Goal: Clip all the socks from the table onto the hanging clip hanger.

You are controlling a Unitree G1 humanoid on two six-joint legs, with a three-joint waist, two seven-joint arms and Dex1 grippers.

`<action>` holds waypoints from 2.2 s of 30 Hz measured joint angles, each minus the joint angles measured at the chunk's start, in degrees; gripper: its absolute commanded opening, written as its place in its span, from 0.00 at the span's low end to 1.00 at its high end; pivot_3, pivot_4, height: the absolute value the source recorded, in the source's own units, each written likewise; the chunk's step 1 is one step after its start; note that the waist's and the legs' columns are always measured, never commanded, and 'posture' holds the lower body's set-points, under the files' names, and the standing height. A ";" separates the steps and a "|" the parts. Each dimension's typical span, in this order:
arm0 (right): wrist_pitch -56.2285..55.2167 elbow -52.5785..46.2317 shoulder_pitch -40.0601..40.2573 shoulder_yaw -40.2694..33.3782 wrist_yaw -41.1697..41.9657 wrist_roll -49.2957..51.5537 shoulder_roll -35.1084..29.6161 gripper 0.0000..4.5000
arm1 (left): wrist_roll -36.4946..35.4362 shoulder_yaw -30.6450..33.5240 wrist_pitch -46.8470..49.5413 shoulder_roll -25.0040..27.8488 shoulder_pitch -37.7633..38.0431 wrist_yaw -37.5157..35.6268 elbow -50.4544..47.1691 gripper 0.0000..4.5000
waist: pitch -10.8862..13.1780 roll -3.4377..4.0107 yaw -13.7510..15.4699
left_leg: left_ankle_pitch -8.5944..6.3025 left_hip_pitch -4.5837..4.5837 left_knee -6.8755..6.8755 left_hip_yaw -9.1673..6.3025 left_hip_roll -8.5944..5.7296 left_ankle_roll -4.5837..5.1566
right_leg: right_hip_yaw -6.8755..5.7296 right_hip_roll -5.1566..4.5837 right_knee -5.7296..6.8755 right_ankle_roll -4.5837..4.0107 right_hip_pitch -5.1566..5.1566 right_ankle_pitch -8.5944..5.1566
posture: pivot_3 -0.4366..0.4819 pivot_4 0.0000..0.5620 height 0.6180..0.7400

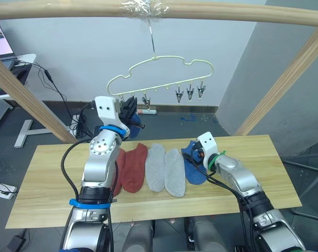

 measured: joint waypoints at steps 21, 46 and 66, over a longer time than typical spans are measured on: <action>-6.57 -3.05 8.71 0.21 8.15 -4.29 -4.41 0.01 | -2.80 1.17 2.71 0.98 1.13 -3.20 -0.12 0.00 | -1.14 0.53 -0.89 | 0.00 0.03 0.02 0.18 0.27 0.16 | 0.12 0.37 -0.29 0.02 0.09 0.36 | 0.50 0.35 1.00; -16.63 -19.21 -1.02 8.08 19.58 -5.24 3.69 0.01 | -48.37 23.64 49.08 4.42 -7.18 -0.86 -0.09 0.00 | -1.15 0.54 -1.02 | 0.32 -0.01 -0.02 -0.06 0.50 -0.38 | 0.06 0.65 -0.32 -0.13 0.03 0.48 | 0.55 0.32 1.00; -13.07 -16.62 -6.21 6.80 21.53 1.36 10.06 0.01 | -55.98 23.42 49.21 3.18 -5.94 6.39 -3.69 0.00 | -1.14 0.55 -0.30 | 0.35 -0.03 -0.08 -0.13 0.51 -0.43 | 0.03 0.64 -0.32 -0.17 0.00 0.50 | 0.58 0.34 1.00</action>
